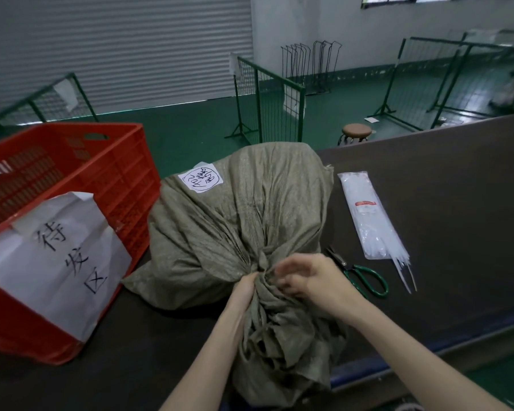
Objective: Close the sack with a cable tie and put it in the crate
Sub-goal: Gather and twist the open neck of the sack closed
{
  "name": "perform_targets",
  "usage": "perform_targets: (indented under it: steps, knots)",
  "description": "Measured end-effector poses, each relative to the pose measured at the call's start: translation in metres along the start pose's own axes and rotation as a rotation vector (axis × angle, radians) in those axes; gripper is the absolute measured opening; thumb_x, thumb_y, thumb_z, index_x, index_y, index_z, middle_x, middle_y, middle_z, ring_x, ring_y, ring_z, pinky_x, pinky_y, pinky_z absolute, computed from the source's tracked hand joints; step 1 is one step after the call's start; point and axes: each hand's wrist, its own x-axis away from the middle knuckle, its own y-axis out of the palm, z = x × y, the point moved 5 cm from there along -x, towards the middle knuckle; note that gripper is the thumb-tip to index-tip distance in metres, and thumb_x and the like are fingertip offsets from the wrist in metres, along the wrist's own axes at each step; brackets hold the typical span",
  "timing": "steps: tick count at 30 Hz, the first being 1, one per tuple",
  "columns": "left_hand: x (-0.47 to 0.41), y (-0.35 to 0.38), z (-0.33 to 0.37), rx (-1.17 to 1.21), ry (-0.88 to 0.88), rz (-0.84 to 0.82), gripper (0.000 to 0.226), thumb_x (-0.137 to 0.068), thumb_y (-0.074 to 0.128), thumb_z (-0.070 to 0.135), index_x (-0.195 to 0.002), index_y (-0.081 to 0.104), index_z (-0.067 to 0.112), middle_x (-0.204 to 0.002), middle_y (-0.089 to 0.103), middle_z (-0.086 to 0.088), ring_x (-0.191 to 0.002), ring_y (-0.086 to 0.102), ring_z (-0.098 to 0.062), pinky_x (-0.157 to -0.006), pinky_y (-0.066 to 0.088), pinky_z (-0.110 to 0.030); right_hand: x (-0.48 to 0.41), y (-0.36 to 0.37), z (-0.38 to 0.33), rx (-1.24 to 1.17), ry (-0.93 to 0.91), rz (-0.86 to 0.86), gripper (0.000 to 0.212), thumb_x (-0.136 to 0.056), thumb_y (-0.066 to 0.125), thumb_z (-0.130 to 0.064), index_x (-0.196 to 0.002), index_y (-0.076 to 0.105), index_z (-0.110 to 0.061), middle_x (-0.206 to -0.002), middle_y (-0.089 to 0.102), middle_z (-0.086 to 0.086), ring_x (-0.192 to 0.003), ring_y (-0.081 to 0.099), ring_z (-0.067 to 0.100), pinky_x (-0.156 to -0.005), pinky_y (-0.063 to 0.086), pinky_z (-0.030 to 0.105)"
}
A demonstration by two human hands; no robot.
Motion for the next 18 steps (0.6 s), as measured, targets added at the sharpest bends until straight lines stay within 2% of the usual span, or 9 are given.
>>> perform_targets:
  steps: [1, 3, 5, 7, 9, 11, 13, 15, 18]
  knots:
    - [0.003, 0.001, 0.000, -0.001, 0.003, 0.004, 0.021, -0.092, 0.046, 0.004, -0.088, 0.065, -0.003, -0.076, 0.064, -0.014, -0.061, 0.063, -0.025, -0.048, 0.052, -0.022, -0.001, -0.006, -0.001, 0.008, -0.024, 0.118, 0.033, -0.080, 0.058, 0.005, -0.076, 0.069, -0.026, -0.084, 0.074, 0.005, -0.078, 0.071, 0.020, -0.075, 0.060, 0.042]
    - [0.009, 0.002, 0.003, -0.026, 0.034, 0.020, 0.017, -0.091, 0.048, 0.002, -0.089, 0.064, -0.002, -0.078, 0.063, -0.011, -0.067, 0.058, -0.023, -0.045, 0.050, -0.019, -0.002, -0.022, -0.004, 0.130, -0.090, 0.359, 0.024, -0.078, 0.061, 0.001, -0.074, 0.069, -0.021, -0.075, 0.072, 0.005, -0.068, 0.067, 0.020, -0.064, 0.059, 0.036]
    - [0.012, 0.005, 0.006, -0.029, 0.066, 0.029, 0.017, -0.091, 0.048, -0.001, -0.097, 0.063, -0.002, -0.081, 0.062, -0.008, -0.067, 0.054, -0.020, -0.038, 0.046, -0.014, -0.004, -0.034, -0.002, 0.336, -0.037, 0.456, 0.009, -0.079, 0.064, -0.011, -0.077, 0.069, -0.018, -0.077, 0.071, 0.004, -0.076, 0.065, 0.020, -0.072, 0.050, 0.031]
    - [0.013, 0.004, 0.007, -0.013, 0.082, 0.049, 0.022, -0.090, 0.048, -0.002, -0.108, 0.061, -0.006, -0.091, 0.063, -0.010, -0.068, 0.054, -0.020, -0.039, 0.046, -0.013, -0.010, -0.036, 0.024, 0.475, 0.232, 0.284, 0.018, -0.083, 0.063, -0.033, -0.088, 0.072, -0.019, -0.095, 0.073, 0.007, -0.097, 0.064, 0.026, -0.087, 0.047, 0.035]
    - [0.010, -0.001, 0.001, -0.012, 0.045, 0.066, 0.025, -0.090, 0.050, 0.001, -0.111, 0.061, -0.008, -0.096, 0.065, -0.013, -0.075, 0.058, -0.026, -0.053, 0.053, -0.018, -0.010, -0.029, 0.051, 0.347, 0.416, 0.051, 0.041, -0.076, 0.062, -0.050, -0.098, 0.074, -0.018, -0.104, 0.074, 0.004, -0.102, 0.065, 0.021, -0.096, 0.048, 0.035]
    - [0.007, -0.003, -0.004, 0.012, -0.002, 0.042, 0.035, -0.089, 0.053, 0.009, -0.119, 0.060, -0.008, -0.107, 0.066, -0.020, -0.097, 0.062, -0.034, -0.085, 0.054, -0.034, -0.007, -0.019, 0.061, 0.223, 0.404, -0.066, 0.051, -0.068, 0.060, -0.049, -0.106, 0.072, -0.018, -0.107, 0.073, -0.002, -0.101, 0.066, 0.014, -0.099, 0.049, 0.036]
    - [0.007, 0.000, -0.005, 0.021, -0.027, -0.005, 0.039, -0.090, 0.053, 0.016, -0.124, 0.058, -0.002, -0.121, 0.063, -0.022, -0.113, 0.057, -0.036, -0.103, 0.044, -0.043, -0.005, -0.007, 0.062, 0.139, 0.350, -0.147, 0.047, -0.076, 0.059, -0.036, -0.120, 0.064, -0.022, -0.117, 0.069, -0.006, -0.107, 0.063, 0.009, -0.103, 0.046, 0.034]
    - [0.010, 0.005, -0.004, 0.039, -0.045, -0.069, 0.036, -0.094, 0.047, 0.019, -0.121, 0.060, -0.001, -0.114, 0.065, -0.021, -0.109, 0.058, -0.035, -0.100, 0.045, -0.041, -0.007, 0.003, 0.059, 0.112, 0.283, -0.193, 0.054, -0.076, 0.059, -0.031, -0.129, 0.057, -0.024, -0.126, 0.064, -0.008, -0.115, 0.058, 0.008, -0.107, 0.043, 0.033]
    - [0.017, 0.013, 0.003, 0.049, -0.061, -0.169, 0.034, -0.099, 0.037, 0.023, -0.099, 0.064, 0.002, -0.077, 0.073, -0.014, -0.086, 0.061, -0.028, -0.076, 0.050, -0.033, -0.012, 0.012, 0.058, 0.160, 0.186, -0.187, 0.068, -0.066, 0.058, -0.042, -0.132, 0.054, -0.027, -0.130, 0.061, -0.012, -0.123, 0.054, 0.007, -0.111, 0.039, 0.035]
